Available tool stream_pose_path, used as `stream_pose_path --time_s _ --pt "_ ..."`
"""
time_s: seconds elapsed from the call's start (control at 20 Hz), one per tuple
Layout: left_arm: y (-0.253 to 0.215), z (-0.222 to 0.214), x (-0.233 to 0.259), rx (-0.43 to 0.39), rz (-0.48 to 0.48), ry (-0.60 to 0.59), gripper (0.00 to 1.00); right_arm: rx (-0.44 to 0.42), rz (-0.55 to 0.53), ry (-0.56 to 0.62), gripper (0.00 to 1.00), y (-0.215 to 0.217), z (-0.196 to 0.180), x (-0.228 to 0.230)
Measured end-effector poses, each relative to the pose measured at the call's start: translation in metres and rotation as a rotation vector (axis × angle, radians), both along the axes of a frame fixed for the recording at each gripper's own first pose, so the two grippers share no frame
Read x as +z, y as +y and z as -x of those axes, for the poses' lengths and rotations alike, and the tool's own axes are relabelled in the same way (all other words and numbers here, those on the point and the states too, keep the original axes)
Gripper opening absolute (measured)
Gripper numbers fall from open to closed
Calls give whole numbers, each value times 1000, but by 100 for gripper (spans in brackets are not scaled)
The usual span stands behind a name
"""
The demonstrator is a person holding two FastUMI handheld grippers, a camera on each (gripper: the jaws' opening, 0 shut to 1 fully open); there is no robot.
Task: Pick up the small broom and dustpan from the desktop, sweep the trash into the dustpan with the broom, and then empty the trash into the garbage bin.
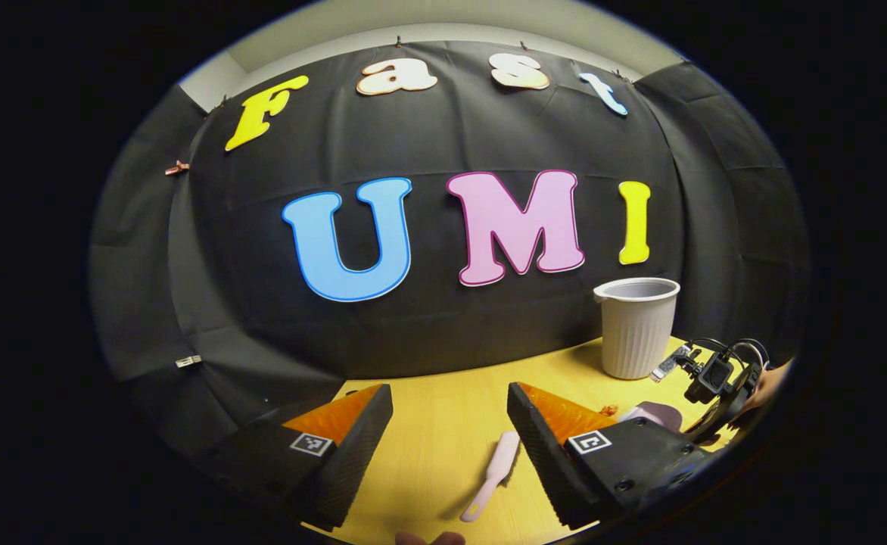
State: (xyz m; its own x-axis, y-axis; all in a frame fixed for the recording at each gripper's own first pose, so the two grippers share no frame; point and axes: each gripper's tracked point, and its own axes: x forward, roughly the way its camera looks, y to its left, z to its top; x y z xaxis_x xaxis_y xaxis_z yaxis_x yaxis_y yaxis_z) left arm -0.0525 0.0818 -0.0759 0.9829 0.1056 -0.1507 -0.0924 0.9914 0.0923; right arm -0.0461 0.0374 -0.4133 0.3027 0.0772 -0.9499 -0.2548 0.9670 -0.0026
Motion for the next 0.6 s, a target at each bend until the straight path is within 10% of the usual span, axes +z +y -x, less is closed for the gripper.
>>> stream_pose_path --time_s 0.15,0.6 --pt "4 0 -6 24 -2 20 97 -4 -2 41 49 2 -3 -7" --pt "-17 -19 -52 -19 12 183 97 66 -64 13 36 0 -9 0"
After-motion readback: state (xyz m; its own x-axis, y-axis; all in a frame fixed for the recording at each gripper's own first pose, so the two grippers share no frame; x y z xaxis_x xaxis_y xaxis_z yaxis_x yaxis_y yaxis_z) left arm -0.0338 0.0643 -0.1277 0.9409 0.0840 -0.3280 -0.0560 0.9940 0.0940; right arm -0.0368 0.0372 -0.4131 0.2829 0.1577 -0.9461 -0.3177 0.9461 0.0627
